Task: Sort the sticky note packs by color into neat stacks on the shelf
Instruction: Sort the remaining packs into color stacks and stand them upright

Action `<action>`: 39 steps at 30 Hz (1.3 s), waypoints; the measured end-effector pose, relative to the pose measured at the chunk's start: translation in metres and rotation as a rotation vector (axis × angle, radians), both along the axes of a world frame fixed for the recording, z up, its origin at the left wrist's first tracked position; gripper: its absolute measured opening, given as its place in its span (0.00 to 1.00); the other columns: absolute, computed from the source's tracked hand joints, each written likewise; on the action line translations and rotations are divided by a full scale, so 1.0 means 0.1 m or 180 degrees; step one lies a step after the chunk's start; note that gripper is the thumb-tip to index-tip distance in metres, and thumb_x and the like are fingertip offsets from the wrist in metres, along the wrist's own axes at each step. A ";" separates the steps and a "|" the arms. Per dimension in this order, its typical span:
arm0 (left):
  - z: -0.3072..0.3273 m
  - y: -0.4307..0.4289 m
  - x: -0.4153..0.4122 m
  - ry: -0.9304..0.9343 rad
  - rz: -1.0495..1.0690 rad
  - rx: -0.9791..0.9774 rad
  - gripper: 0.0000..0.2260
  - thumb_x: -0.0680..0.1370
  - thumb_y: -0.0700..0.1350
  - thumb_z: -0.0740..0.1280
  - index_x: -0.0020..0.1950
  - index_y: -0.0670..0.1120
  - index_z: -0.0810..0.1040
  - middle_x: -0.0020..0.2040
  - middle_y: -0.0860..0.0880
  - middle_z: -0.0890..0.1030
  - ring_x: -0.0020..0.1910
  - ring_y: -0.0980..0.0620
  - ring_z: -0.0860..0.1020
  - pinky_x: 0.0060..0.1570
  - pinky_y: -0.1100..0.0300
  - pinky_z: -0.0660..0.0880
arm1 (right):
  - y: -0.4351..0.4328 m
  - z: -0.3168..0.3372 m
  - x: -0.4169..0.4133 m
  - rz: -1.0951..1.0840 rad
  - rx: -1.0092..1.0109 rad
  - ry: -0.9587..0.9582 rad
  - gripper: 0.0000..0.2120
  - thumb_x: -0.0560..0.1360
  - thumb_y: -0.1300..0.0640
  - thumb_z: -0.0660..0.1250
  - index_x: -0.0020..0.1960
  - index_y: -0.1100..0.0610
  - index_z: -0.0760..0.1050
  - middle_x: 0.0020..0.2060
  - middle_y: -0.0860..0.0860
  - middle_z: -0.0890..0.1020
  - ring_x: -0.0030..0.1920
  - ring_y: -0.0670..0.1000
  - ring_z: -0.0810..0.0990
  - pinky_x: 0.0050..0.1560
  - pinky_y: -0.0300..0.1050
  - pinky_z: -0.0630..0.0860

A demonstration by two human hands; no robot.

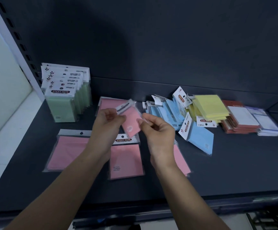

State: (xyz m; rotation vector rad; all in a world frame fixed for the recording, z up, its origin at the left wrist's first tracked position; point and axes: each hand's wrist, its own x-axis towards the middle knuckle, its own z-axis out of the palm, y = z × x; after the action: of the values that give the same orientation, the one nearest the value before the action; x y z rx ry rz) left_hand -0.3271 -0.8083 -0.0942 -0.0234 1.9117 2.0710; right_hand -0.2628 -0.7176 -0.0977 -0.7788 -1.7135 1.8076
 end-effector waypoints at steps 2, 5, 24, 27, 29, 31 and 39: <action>-0.02 0.03 0.06 -0.0115 0.0006 0.0131 0.09 0.76 0.37 0.65 0.54 0.44 0.72 0.48 0.50 0.75 0.43 0.56 0.74 0.44 0.65 0.72 | 0.01 0.01 0.12 -0.0087 -0.0355 0.0085 0.11 0.71 0.68 0.70 0.44 0.53 0.79 0.36 0.51 0.80 0.40 0.49 0.78 0.49 0.41 0.77; -0.04 0.10 0.19 -0.0275 -0.0168 0.0216 0.08 0.76 0.37 0.66 0.53 0.44 0.71 0.48 0.48 0.77 0.46 0.53 0.76 0.48 0.61 0.74 | 0.07 -0.03 0.31 -0.0316 -0.0874 0.0245 0.13 0.71 0.73 0.67 0.48 0.58 0.78 0.40 0.55 0.81 0.45 0.54 0.79 0.56 0.49 0.76; -0.24 0.33 0.82 0.1188 -0.1861 -0.0328 0.22 0.75 0.32 0.63 0.57 0.60 0.71 0.41 0.55 0.75 0.33 0.51 0.76 0.37 0.59 0.77 | 0.49 -0.07 1.02 0.0485 0.1631 -0.0807 0.13 0.72 0.57 0.71 0.54 0.46 0.76 0.38 0.49 0.80 0.34 0.50 0.76 0.37 0.45 0.75; -0.31 0.37 0.87 0.1512 -0.1888 -0.0674 0.20 0.75 0.34 0.64 0.63 0.52 0.72 0.40 0.59 0.71 0.34 0.61 0.72 0.38 0.71 0.69 | 0.58 -0.09 1.06 0.0336 0.2169 -0.1056 0.12 0.72 0.61 0.71 0.53 0.49 0.79 0.37 0.45 0.77 0.35 0.44 0.73 0.37 0.31 0.69; -0.31 0.41 0.89 0.1755 -0.1811 -0.0776 0.19 0.75 0.33 0.63 0.63 0.47 0.71 0.44 0.60 0.70 0.37 0.63 0.72 0.41 0.75 0.66 | 0.60 -0.11 1.04 0.0208 0.2409 -0.1239 0.12 0.72 0.60 0.70 0.55 0.52 0.79 0.41 0.47 0.77 0.40 0.41 0.74 0.41 0.27 0.68; -0.34 0.44 0.89 0.1906 -0.1753 -0.0824 0.17 0.75 0.31 0.62 0.62 0.44 0.72 0.51 0.60 0.68 0.41 0.65 0.71 0.43 0.76 0.65 | 0.60 -0.14 1.02 0.0191 0.2504 -0.1458 0.13 0.74 0.58 0.68 0.58 0.54 0.78 0.46 0.48 0.75 0.46 0.44 0.73 0.44 0.29 0.65; -0.28 0.23 0.70 0.1725 -0.1336 -0.1023 0.15 0.76 0.34 0.63 0.60 0.47 0.72 0.42 0.61 0.67 0.37 0.66 0.70 0.40 0.77 0.65 | 0.56 -0.15 0.97 0.0202 0.3042 -0.1713 0.11 0.74 0.63 0.65 0.55 0.58 0.79 0.54 0.53 0.74 0.56 0.52 0.71 0.54 0.36 0.64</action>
State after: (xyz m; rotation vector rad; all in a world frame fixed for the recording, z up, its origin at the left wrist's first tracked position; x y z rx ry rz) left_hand -0.2572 -0.7852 -0.1222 0.8654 2.2797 1.5727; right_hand -0.1663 -0.6613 -0.1129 -0.7888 -2.6093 0.6142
